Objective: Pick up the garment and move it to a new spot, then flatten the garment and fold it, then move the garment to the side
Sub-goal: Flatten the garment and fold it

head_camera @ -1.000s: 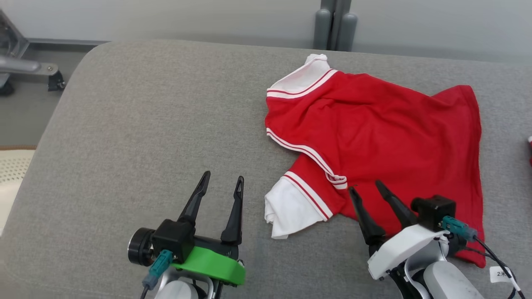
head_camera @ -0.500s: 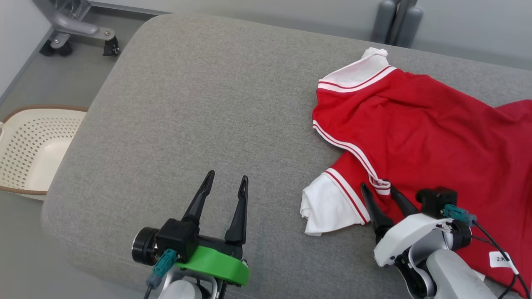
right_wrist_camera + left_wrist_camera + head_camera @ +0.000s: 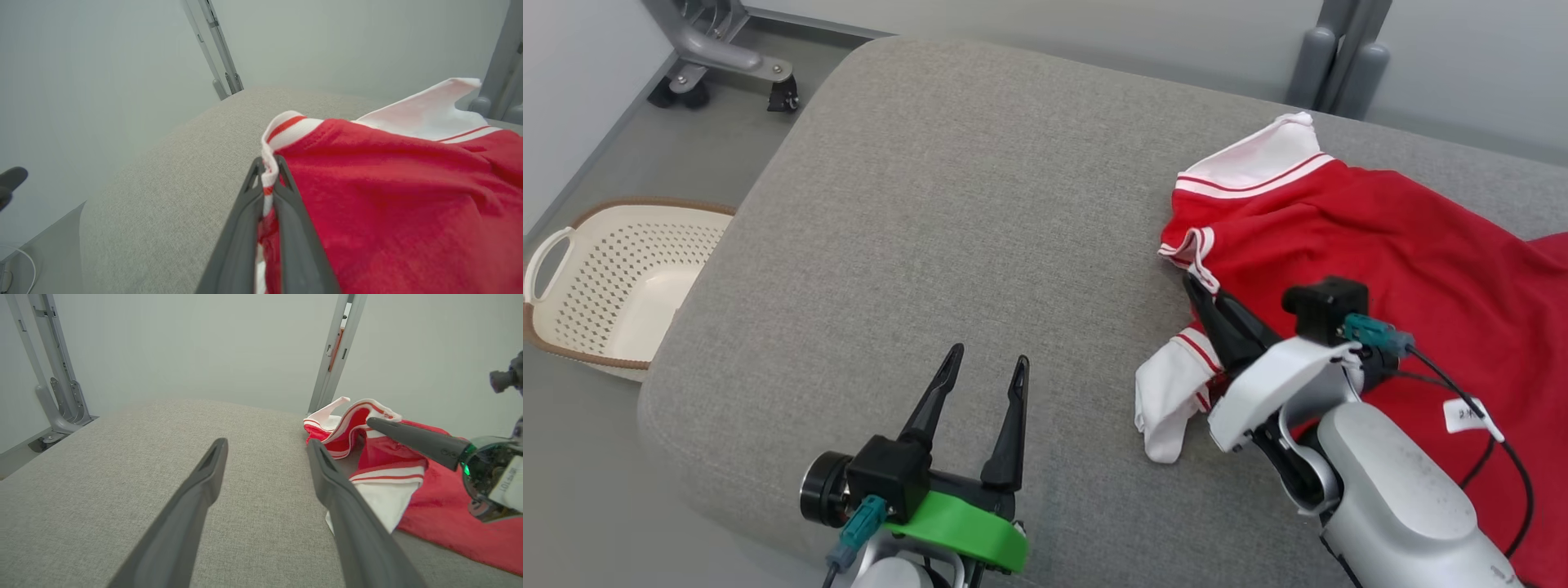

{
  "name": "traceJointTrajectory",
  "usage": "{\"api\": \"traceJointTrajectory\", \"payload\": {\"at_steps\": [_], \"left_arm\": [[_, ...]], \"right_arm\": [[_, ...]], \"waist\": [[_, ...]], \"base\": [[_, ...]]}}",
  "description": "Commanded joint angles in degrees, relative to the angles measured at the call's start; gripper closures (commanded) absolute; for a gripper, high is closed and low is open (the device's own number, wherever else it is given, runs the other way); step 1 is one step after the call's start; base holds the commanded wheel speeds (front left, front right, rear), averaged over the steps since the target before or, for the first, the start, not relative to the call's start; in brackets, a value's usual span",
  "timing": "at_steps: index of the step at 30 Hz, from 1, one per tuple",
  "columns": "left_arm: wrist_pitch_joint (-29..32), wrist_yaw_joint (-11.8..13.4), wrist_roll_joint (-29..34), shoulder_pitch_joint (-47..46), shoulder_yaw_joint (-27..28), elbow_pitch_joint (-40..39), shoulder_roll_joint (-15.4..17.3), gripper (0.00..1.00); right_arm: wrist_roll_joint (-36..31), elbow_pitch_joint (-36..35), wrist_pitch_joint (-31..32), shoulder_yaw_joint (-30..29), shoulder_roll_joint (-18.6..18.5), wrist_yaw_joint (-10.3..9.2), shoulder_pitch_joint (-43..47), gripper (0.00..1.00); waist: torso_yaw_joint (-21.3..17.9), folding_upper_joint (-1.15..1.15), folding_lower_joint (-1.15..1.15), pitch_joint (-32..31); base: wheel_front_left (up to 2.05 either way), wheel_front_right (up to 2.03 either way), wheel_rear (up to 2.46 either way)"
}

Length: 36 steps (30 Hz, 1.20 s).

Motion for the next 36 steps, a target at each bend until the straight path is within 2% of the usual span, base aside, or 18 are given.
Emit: {"api": "traceJointTrajectory", "payload": {"at_steps": [1, 5, 11, 14, 19, 24, 30, 36], "left_arm": [[0.0, 0.2, -0.5, -0.1, -0.1, -0.2, 0.2, 0.0], [0.0, 0.6, -1.2, -0.7, -1.1, -0.3, 0.2, 0.0], [0.0, 1.2, -2.0, -0.9, -1.7, -0.5, 0.2, 0.0], [0.0, 1.7, -2.2, -0.7, -1.6, -1.2, 0.2, 0.0], [0.0, 2.2, -2.5, -0.3, -1.4, -1.7, 0.2, 0.0], [0.0, 1.6, -2.1, -1.0, -1.8, -0.9, 0.2, 0.0], [0.0, 1.2, -0.8, -1.1, -0.2, -0.4, 0.2, 0.0], [0.0, 1.0, 0.1, -0.3, 2.5, -0.1, 0.2, 0.0]], "right_arm": [[-0.3, 1.0, 0.5, 0.6, 0.0, -0.07, -1.8, 1.0], [-1.4, 6.1, 2.3, 1.6, 0.4, -0.07, -7.9, 1.0], [-3.4, 15.3, 2.9, -0.6, 2.1, -0.07, -14.2, 1.0], [-3.8, 19.1, 2.3, -1.0, 3.3, -0.07, -17.3, 0.0], [-3.4, 23.9, 0.9, -0.5, 5.0, -0.07, -21.3, 0.0], [-4.5, 26.8, -2.1, 0.2, 4.5, -0.07, -22.1, 0.0], [-3.7, 25.7, -6.2, 0.8, 3.0, -0.07, -19.0, 0.0], [-3.8, 19.9, -8.5, -0.6, -0.5, -0.07, -12.5, 0.0]], "waist": [[1.4, 0.0, 0.0, 0.2], [4.6, 0.0, 0.0, 1.2], [8.1, 0.0, 0.0, 2.2], [8.4, 0.0, 0.0, 2.9], [8.5, 0.0, 0.0, 3.3], [7.9, 0.0, 0.0, 2.0], [2.9, 0.0, 0.0, 0.0], [-3.7, 0.0, 0.0, -2.0]], "base": [[0.0, 0.0, 0.0], [0.0, 0.0, 0.0], [0.0, 0.0, 0.0], [0.0, 0.0, 0.0], [0.0, 0.0, 0.0], [0.0, 0.0, 0.0], [0.0, 0.0, 0.0], [0.0, 0.0, 0.0]]}}
